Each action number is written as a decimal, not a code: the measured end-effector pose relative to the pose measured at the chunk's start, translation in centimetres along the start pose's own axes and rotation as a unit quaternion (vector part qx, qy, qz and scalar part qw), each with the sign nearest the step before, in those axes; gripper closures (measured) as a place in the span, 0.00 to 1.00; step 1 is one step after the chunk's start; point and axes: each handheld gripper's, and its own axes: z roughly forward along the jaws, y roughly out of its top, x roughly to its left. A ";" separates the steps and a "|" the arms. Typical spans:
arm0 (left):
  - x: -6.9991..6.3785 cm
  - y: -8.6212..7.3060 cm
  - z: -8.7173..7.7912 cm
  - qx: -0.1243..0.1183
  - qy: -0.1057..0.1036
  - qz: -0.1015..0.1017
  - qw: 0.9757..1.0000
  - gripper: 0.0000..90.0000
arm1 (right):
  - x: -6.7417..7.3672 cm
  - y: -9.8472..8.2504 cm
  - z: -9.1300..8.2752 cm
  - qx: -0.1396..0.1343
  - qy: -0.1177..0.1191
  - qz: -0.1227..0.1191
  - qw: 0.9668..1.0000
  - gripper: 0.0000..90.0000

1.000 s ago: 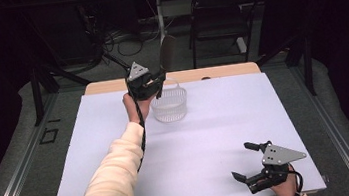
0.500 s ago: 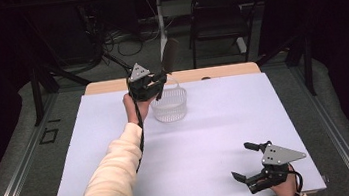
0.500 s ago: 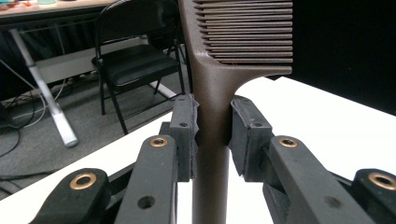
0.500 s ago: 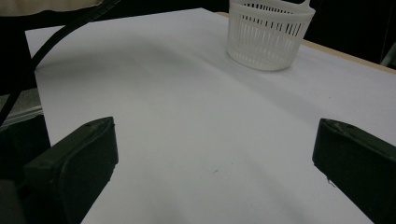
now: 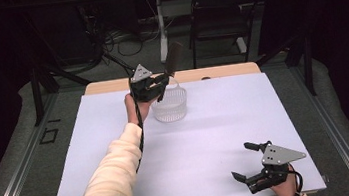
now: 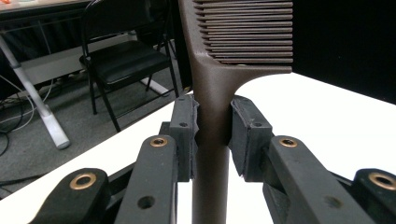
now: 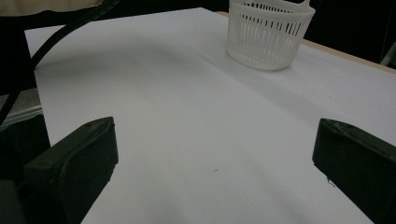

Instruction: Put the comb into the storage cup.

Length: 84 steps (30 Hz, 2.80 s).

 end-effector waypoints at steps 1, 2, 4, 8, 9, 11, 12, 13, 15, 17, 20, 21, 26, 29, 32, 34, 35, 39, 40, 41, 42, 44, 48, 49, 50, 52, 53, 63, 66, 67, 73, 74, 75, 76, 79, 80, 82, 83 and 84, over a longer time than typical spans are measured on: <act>0.0 0.0 0.0 0.000 0.000 0.001 1.000 0.80 | 0.0 0.0 0.0 -0.001 0.000 -0.002 1.000 0.00; 0.0 -0.1 0.0 0.003 0.000 0.002 1.000 0.80 | 0.0 0.0 0.0 -0.001 0.000 0.000 1.000 0.00; 0.1 -0.1 0.1 0.002 -0.003 0.001 1.000 0.80 | 0.0 0.0 0.0 0.000 0.000 0.000 1.000 0.00; 0.1 -0.3 0.2 0.009 -0.009 0.004 1.000 0.80 | 0.0 0.0 0.0 -0.001 0.000 0.001 1.000 0.00; 0.1 -0.4 0.3 0.011 -0.009 0.006 1.000 0.80 | 0.0 0.0 0.0 0.000 0.000 0.001 1.000 0.00; 0.2 -0.5 0.3 0.014 -0.010 0.006 1.000 0.80 | 0.0 0.0 0.0 -0.001 0.000 -0.001 1.000 0.00; 0.2 -0.5 0.4 0.014 -0.011 0.006 1.000 0.80 | 0.0 0.0 0.0 0.000 0.000 0.001 1.000 0.00; 0.2 -0.5 0.4 0.015 -0.012 0.007 1.000 0.80 | 0.0 0.0 0.0 0.000 0.000 0.001 1.000 0.00; 0.2 -0.6 0.5 0.016 -0.014 0.013 1.000 0.80 | 0.0 0.0 0.0 0.000 0.000 0.001 1.000 0.00; 0.2 -0.6 0.6 0.017 -0.015 0.020 1.000 0.80 | 0.0 0.0 0.0 0.000 0.000 0.000 1.000 0.00; 0.1 -0.7 0.7 0.017 -0.017 0.022 0.999 0.80 | 0.0 0.0 0.0 0.001 0.000 0.001 1.000 0.00; 0.1 -0.8 0.8 0.017 -0.019 0.022 0.999 0.80 | 0.0 0.0 0.0 0.001 0.000 0.000 1.000 0.00; 0.2 -1.0 0.9 0.023 -0.021 0.022 0.999 0.80 | 0.0 0.0 0.0 0.000 0.000 0.000 1.000 0.00; 0.2 -1.1 0.9 0.026 -0.021 0.020 0.999 0.80 | 0.0 0.0 0.0 -0.001 0.000 0.000 1.000 0.00; 0.3 -1.3 0.9 0.029 -0.023 0.019 0.999 0.80 | 0.0 0.0 0.0 -0.001 -0.001 -0.001 1.000 0.00; 0.4 -1.4 1.0 0.033 -0.023 0.019 0.999 0.80 | 0.0 0.0 0.0 0.000 -0.001 0.000 1.000 0.00; 0.4 -1.4 1.1 0.033 -0.023 0.020 0.999 0.80 | 0.0 0.0 0.0 0.000 -0.001 0.000 1.000 0.00; 0.4 -1.5 1.2 0.037 -0.024 0.022 0.999 0.80 | 0.0 0.0 0.0 0.000 -0.001 0.001 1.000 0.00; 0.4 -1.5 1.2 0.038 -0.024 0.022 0.999 0.80 | 0.0 0.0 0.0 0.000 -0.001 0.001 1.000 0.00; 0.4 -1.5 1.3 0.040 -0.024 0.024 0.999 0.80 | 0.0 0.0 0.0 0.000 -0.001 0.000 1.000 0.00; 0.4 -1.5 1.3 0.041 -0.024 0.025 0.999 0.80 | 0.0 0.0 0.0 0.000 -0.001 0.000 1.000 0.00; 0.4 -1.5 1.3 0.042 -0.024 0.026 0.998 0.80 | 0.0 0.0 0.0 0.000 -0.001 0.000 1.000 0.00; 0.4 -1.5 1.5 0.046 -0.025 0.031 0.998 0.80 | 0.0 0.0 0.0 0.000 -0.001 0.000 1.000 0.00; 0.3 -1.6 1.5 0.047 -0.026 0.032 0.998 0.80 | 0.0 0.0 0.0 0.000 -0.001 0.001 1.000 0.00; 0.3 -1.6 1.5 0.048 -0.026 0.033 0.998 0.80 | 0.0 0.0 0.0 0.001 -0.001 0.001 1.000 0.00; 0.3 -1.6 1.6 0.050 -0.026 0.033 0.998 0.80 | 0.0 0.0 0.0 0.001 -0.001 0.000 1.000 0.00; 0.3 -1.7 1.7 0.050 -0.027 0.033 0.998 0.80 | 0.0 0.0 0.0 0.001 -0.001 0.001 1.000 0.00; 0.3 -1.9 1.9 0.063 -0.028 0.049 0.996 0.80 | 0.0 0.0 0.0 0.000 -0.002 -0.001 1.000 0.00; 0.2 -1.9 2.0 0.068 -0.029 0.053 0.996 0.80 | 0.0 0.0 0.0 0.001 -0.002 0.000 1.000 0.00; 0.2 -1.9 2.1 0.069 -0.030 0.053 0.996 0.80 | 0.0 0.0 0.0 0.000 -0.002 -0.002 1.000 0.00; 0.1 -2.0 2.2 0.078 -0.034 0.060 0.995 0.80 | 0.0 0.0 0.0 0.001 -0.002 0.000 1.000 0.00; 0.1 -2.1 2.3 0.079 -0.034 0.061 0.994 0.80 | 0.0 0.0 0.0 0.000 -0.002 0.000 1.000 0.00; 0.1 -2.1 2.3 0.080 -0.034 0.063 0.994 0.80 | 0.0 0.0 0.0 0.000 -0.002 0.000 1.000 0.00; 0.0 -2.1 2.4 0.081 -0.035 0.062 0.994 0.80 | 0.0 0.0 0.0 0.000 -0.003 0.000 1.000 0.00; 0.0 -2.1 2.4 0.085 -0.036 0.066 0.994 0.80 | -0.1 0.0 0.0 0.000 -0.003 -0.001 1.000 0.00; 0.0 -2.1 2.5 0.085 -0.037 0.066 0.994 0.80 | -0.1 0.0 0.0 0.000 -0.003 -0.001 1.000 0.00; -0.1 -2.1 2.5 0.086 -0.037 0.067 0.993 0.80 | -0.1 0.0 -0.1 0.000 -0.003 -0.002 1.000 0.00; -0.1 -2.1 2.5 0.087 -0.037 0.067 0.993 0.80 | -0.1 0.0 -0.1 0.000 -0.003 -0.002 1.000 0.00; -0.1 -2.1 2.5 0.087 -0.037 0.068 0.993 0.80 | -0.1 0.0 -0.1 0.000 -0.003 -0.002 1.000 0.00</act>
